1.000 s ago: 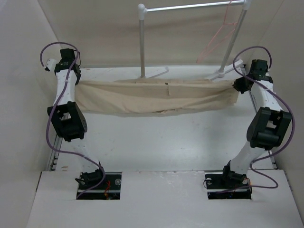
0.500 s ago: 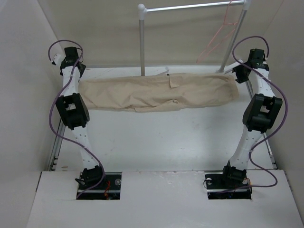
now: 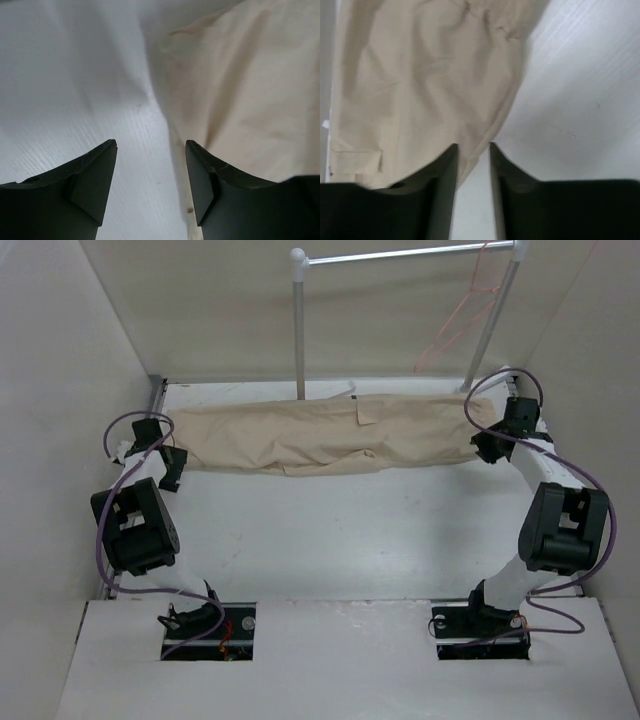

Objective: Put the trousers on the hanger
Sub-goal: Fold the trousers at the center of the board.

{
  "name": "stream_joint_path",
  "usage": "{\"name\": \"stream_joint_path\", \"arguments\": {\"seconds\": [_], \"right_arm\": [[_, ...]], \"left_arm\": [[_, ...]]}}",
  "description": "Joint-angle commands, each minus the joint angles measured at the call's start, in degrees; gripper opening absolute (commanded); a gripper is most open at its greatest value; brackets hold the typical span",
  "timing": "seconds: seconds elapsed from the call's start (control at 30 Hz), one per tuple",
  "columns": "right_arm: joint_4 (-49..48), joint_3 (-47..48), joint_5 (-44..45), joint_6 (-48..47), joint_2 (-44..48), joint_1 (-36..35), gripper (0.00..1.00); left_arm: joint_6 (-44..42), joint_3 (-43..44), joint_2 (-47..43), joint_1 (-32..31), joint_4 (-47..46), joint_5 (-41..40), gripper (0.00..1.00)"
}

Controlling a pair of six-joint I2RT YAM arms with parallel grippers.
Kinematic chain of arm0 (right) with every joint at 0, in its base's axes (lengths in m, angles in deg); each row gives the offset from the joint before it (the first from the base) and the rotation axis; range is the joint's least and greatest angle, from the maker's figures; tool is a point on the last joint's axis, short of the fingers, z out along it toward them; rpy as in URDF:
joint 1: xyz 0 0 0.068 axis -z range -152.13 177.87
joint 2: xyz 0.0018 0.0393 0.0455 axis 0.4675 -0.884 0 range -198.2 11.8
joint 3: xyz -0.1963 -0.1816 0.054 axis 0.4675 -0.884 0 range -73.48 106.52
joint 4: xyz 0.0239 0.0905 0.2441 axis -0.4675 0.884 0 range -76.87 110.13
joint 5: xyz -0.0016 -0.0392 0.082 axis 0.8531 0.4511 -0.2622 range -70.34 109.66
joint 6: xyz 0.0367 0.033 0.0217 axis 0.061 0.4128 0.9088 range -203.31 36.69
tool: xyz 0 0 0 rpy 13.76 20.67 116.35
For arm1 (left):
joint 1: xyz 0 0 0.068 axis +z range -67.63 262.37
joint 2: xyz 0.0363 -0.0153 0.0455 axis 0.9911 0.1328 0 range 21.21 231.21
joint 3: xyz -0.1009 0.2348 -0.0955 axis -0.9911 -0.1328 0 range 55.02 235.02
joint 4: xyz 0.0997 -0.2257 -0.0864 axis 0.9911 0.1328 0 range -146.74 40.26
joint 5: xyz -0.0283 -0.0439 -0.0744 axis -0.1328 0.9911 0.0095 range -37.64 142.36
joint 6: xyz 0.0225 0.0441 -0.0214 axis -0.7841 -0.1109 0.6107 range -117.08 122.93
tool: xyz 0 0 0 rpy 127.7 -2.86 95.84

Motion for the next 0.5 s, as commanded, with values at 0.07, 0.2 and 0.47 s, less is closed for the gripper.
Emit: {"name": "stream_joint_path", "arguments": {"seconds": [0.07,0.2,0.47], "right_arm": [[-6.4,-4.2,-1.5,-1.0,0.1,5.1,0.54],[-8.9,-1.2,-6.7,-1.5,-6.0,8.3,0.63],[-6.9,9.6,-8.3,-0.3,-18.2,8.5,0.47]], "left_arm": [[3.8,-2.8,3.2,2.1,-10.2,5.3,0.56],[4.0,-1.4,6.5,3.1,-12.4,5.9,0.57],[5.0,1.5,12.8,3.4,-13.6,5.6,0.48]]}}
